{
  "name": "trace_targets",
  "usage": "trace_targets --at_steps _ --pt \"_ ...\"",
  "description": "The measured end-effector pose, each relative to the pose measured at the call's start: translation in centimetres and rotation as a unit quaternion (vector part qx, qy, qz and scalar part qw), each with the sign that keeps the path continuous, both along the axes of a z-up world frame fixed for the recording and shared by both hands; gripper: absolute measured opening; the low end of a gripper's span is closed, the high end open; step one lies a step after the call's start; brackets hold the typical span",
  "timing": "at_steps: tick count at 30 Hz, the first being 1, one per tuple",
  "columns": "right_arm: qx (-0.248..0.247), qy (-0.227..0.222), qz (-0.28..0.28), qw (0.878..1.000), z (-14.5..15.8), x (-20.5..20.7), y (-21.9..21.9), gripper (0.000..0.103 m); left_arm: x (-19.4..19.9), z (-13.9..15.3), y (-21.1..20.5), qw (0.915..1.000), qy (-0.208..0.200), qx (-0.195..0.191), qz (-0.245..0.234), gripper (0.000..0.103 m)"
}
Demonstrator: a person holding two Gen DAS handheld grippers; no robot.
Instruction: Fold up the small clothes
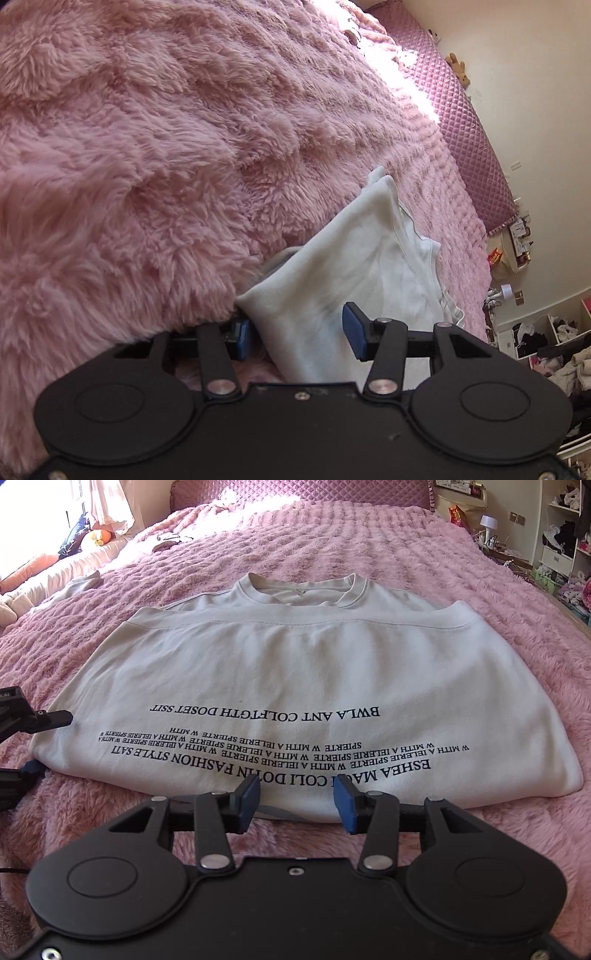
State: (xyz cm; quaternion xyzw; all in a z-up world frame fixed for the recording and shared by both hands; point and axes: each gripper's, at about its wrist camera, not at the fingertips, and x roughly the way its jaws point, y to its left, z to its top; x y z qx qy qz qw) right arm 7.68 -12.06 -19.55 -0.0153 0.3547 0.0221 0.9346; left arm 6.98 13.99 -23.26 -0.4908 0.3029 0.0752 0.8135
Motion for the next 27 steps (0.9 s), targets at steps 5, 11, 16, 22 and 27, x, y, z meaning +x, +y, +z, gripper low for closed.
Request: trace_targets --at_steps 5,11,16,22,27 --pt "-0.002 0.001 0.001 1.0 -0.1 0.1 0.0 0.044 0.5 0.1 0.0 0.9995 -0.022 -0.018 0.01 0.043" --pt "0.003 -0.001 0.001 1.0 0.3 0.1 -0.2 0.044 0.6 0.8 -0.5 0.9992 -0.038 0.001 -0.012 0.005" --pt "-0.025 -0.057 -0.039 0.997 2.6 -1.1 -2.7 0.044 1.1 1.7 -0.3 0.9982 -0.055 -0.006 -0.025 0.005" --pt "-0.018 -0.065 -0.15 0.986 4.0 -2.2 -9.6 0.057 2.1 4.5 -1.7 0.993 -0.102 0.018 -0.056 0.005" --pt "-0.009 -0.076 -0.233 0.969 3.1 -3.4 -12.4 0.065 3.5 6.6 -3.9 0.9864 -0.136 0.01 -0.092 0.005"
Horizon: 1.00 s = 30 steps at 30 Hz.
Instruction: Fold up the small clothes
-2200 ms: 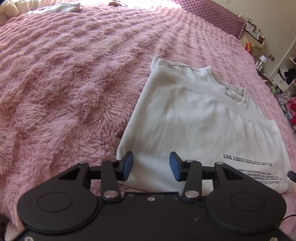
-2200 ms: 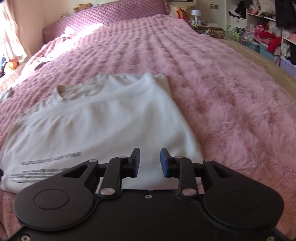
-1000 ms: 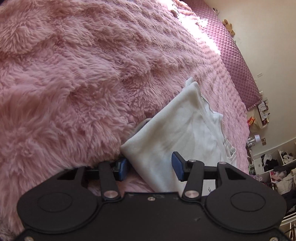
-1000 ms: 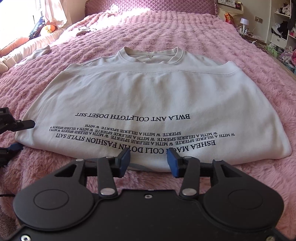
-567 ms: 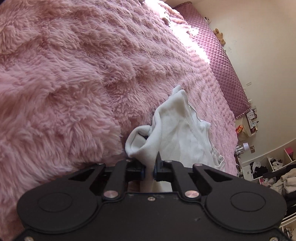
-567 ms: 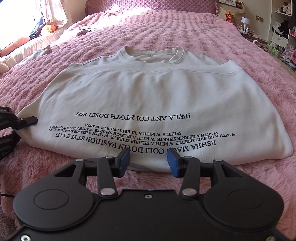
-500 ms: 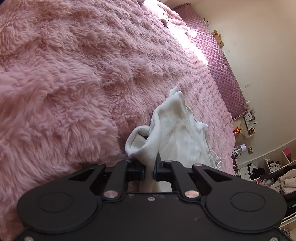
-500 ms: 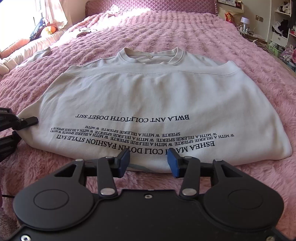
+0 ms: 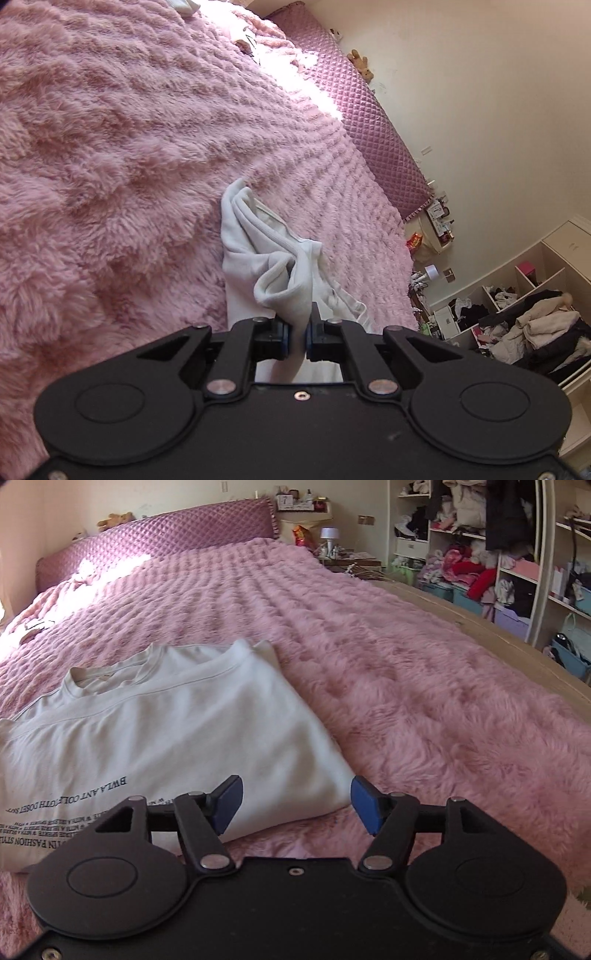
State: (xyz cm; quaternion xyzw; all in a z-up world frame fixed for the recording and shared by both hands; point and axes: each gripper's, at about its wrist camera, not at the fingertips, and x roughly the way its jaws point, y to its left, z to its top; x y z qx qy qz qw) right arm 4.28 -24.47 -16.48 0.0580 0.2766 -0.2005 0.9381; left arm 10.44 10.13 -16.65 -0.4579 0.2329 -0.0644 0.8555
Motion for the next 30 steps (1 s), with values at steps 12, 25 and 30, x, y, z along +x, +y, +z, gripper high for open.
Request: trace_targets --at_steps 12,25,30 --pt "-0.003 -0.025 -0.054 0.998 0.1 -1.1 -2.1 0.078 3.6 4.4 -9.1 0.9884 -0.068 0.024 -0.134 0.004" --pt "0.027 -0.037 -0.103 0.994 1.3 -3.4 -6.1 0.078 8.2 -3.3 -29.3 0.9239 0.071 0.069 -0.369 0.026" --pt "0.056 -0.063 -0.031 0.996 1.8 -3.2 -6.0 0.078 7.3 -2.5 -25.6 0.9333 0.057 0.03 -0.353 0.038"
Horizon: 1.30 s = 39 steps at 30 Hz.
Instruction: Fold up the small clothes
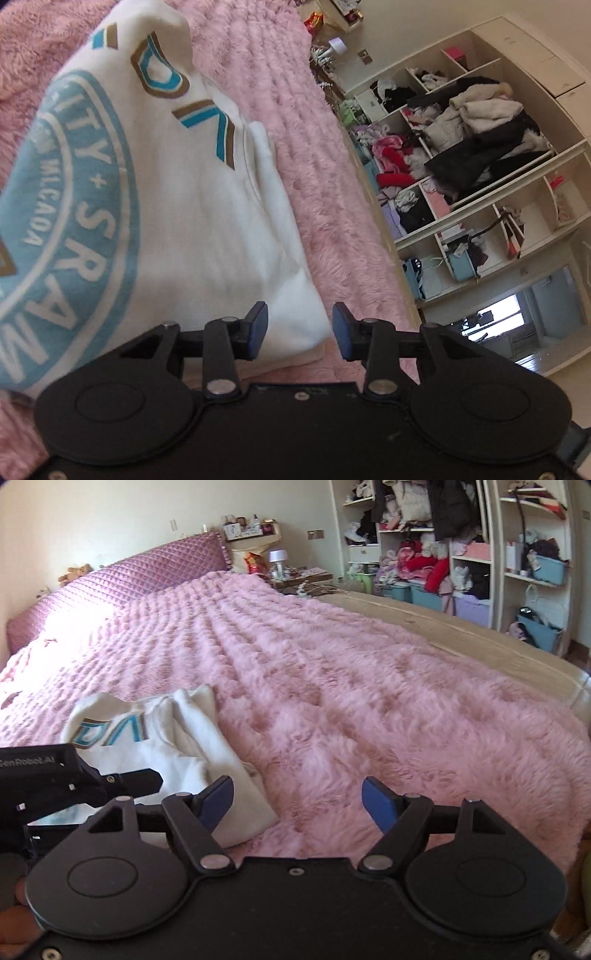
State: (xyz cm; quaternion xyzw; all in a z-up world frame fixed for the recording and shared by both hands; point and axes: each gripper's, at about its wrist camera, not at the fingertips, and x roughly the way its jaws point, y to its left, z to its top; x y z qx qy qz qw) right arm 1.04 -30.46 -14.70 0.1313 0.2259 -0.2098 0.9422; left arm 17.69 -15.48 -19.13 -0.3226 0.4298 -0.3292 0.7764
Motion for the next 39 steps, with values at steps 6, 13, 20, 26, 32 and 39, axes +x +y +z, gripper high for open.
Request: trace_targets --at_steps 6,13,20,26,32,39 --pt "0.076 0.004 0.099 0.992 -0.6 3.9 0.3 0.058 -2.2 3.1 8.4 0.9914 -0.041 0.05 0.114 0.045" --pt "0.122 0.047 0.108 0.986 -2.6 7.3 0.3 0.018 -2.2 -0.4 12.7 0.9838 0.03 0.078 0.159 0.044" --pt "0.085 -0.006 0.073 0.994 0.0 4.3 -0.5 0.003 -2.3 -0.8 10.8 0.9882 0.022 0.084 0.126 0.046" --pt "0.122 0.053 0.071 0.989 -3.3 4.8 -2.6 0.012 -1.1 -2.4 11.2 0.9883 0.055 0.08 0.117 0.047" --pt "0.064 -0.015 0.142 0.988 1.3 7.7 -2.9 0.041 2.5 -0.4 12.9 0.9844 0.027 0.084 0.152 0.048" --pt "0.105 0.004 0.228 0.968 1.2 19.6 -5.4 0.037 8.9 -0.8 12.6 0.9814 0.034 0.075 0.174 0.048"
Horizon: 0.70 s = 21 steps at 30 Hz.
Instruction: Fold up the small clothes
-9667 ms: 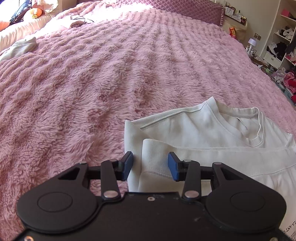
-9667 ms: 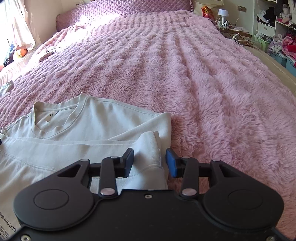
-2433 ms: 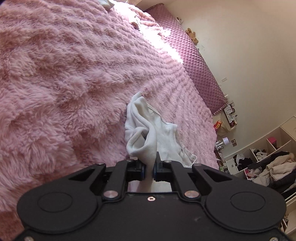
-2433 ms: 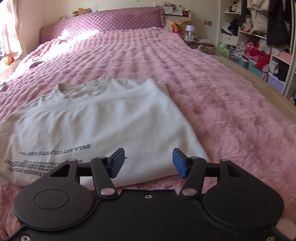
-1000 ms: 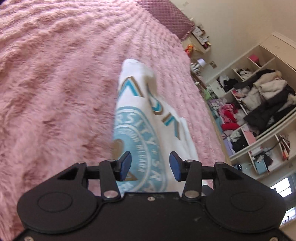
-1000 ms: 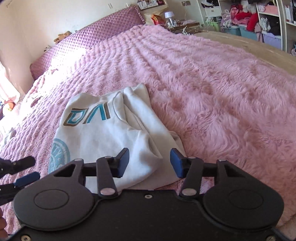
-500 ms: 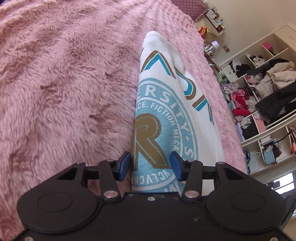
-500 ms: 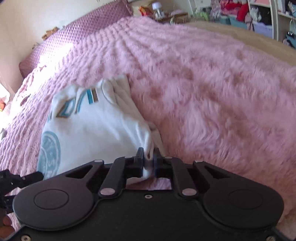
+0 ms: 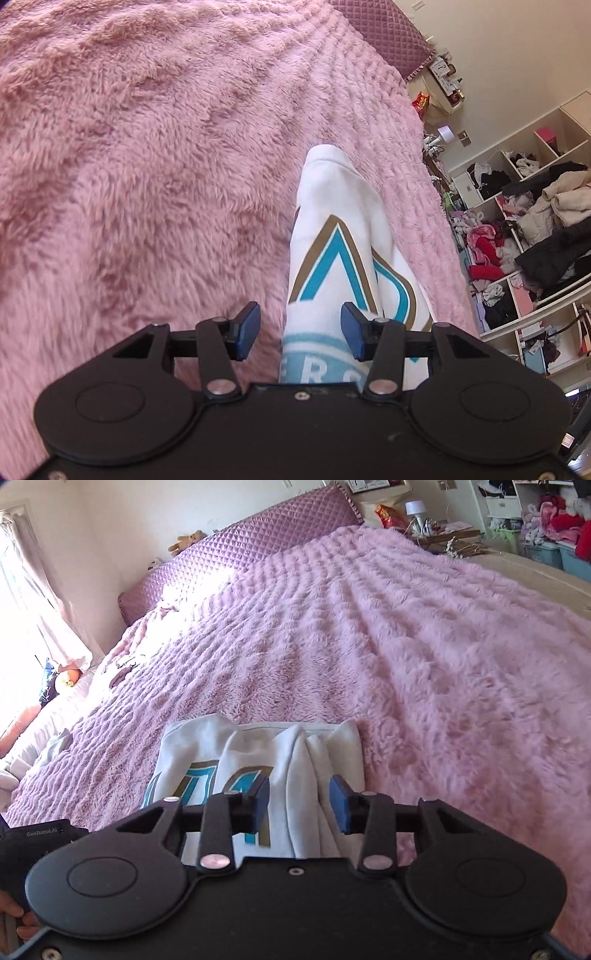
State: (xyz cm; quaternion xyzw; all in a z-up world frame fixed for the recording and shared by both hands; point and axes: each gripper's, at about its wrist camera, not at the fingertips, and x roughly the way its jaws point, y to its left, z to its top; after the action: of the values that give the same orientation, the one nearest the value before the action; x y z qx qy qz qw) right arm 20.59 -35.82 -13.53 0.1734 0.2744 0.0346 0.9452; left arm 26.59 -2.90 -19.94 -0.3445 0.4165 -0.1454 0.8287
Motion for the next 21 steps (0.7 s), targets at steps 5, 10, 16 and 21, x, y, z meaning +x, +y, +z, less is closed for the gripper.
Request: trace_targets --at_steps 5,10,16,21 --pt "0.011 0.027 0.012 1.0 -0.8 4.3 0.2 0.036 2.5 -0.3 -0.8 1.0 0.001 -0.005 -0.002 0.049" --pt "0.026 0.051 0.016 0.998 -2.2 6.1 0.2 0.036 3.1 -0.8 -1.2 0.9999 0.003 -0.008 -0.01 0.05" --pt "0.052 0.061 0.022 0.997 -2.6 7.2 -0.3 0.021 2.9 -1.2 -1.3 0.9999 0.003 -0.013 -0.011 0.052" --pt "0.04 -0.006 -0.023 0.999 0.1 4.9 -0.4 0.005 3.0 -0.2 -1.7 0.9998 -0.013 -0.013 -0.007 0.051"
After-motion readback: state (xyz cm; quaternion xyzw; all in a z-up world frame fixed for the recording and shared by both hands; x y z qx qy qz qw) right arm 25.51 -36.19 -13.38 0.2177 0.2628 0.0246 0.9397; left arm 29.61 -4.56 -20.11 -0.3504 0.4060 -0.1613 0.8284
